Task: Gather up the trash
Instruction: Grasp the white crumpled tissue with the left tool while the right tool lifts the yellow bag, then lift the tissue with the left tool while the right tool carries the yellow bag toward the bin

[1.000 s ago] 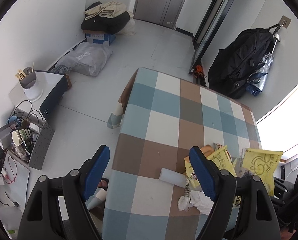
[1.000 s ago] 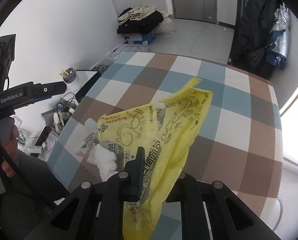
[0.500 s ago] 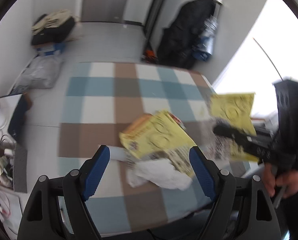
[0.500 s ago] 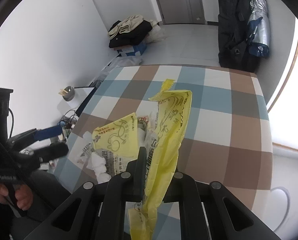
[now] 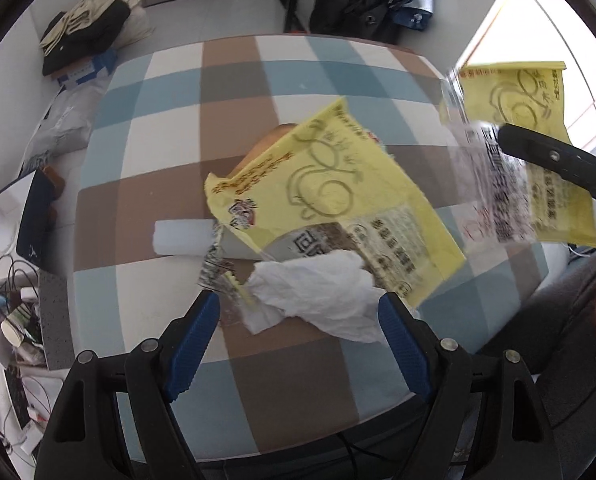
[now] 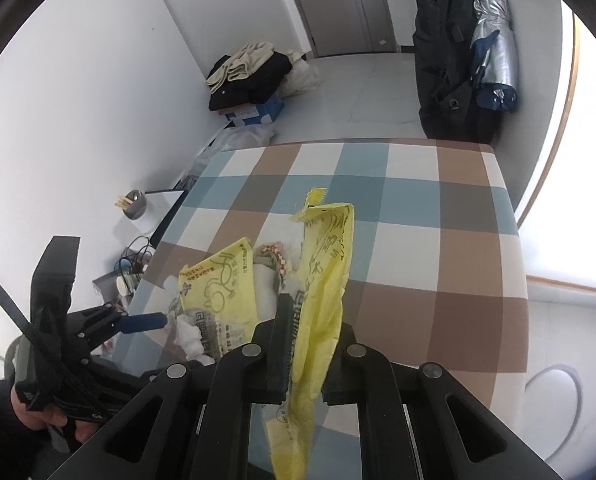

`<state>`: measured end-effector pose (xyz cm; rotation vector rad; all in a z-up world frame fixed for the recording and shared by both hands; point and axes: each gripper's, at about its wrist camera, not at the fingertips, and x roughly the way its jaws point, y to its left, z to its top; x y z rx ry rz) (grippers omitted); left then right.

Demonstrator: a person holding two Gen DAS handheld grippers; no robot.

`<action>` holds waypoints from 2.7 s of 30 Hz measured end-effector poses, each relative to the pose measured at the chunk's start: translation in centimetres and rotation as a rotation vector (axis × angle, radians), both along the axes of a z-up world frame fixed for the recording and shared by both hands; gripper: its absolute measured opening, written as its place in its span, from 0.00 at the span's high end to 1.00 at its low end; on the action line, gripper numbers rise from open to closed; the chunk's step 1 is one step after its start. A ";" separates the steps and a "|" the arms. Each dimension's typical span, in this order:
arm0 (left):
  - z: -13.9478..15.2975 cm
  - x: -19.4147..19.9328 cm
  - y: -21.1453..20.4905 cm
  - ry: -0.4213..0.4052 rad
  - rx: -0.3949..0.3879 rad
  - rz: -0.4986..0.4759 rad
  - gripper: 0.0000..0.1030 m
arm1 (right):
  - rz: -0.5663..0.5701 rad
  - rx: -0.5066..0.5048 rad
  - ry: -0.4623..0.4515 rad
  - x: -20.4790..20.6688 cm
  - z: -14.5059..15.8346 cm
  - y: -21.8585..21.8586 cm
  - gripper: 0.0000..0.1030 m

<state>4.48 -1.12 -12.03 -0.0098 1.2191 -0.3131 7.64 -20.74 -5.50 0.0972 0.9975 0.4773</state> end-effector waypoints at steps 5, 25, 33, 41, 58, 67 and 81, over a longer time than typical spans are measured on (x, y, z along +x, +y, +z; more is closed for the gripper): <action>-0.2 0.1 0.4 0.001 -0.021 0.024 0.37 | -0.003 0.013 -0.003 -0.1 0.2 -0.3 0.90; 3.5 -1.0 -0.3 -0.113 -0.104 -0.030 0.90 | -0.025 0.036 -0.012 -1.0 0.7 -1.8 0.93; 5.1 0.0 0.5 -0.156 -0.240 0.005 0.90 | -0.017 0.096 -0.015 -1.4 1.1 -1.9 0.93; 5.3 0.9 -0.2 -0.148 -0.307 -0.024 0.90 | 0.034 0.185 0.056 -0.9 0.0 -0.3 0.93; 6.9 1.3 4.0 -0.222 -0.373 0.087 0.90 | 0.028 0.119 0.163 0.9 -3.1 3.4 0.94; 8.2 0.6 4.1 -0.349 -0.292 0.149 0.90 | -0.038 0.185 0.076 -0.4 -0.4 0.0 0.95; 11.0 -0.4 1.8 -0.479 -0.186 0.142 0.90 | -0.099 0.231 -0.066 -3.0 5.7 -4.9 0.95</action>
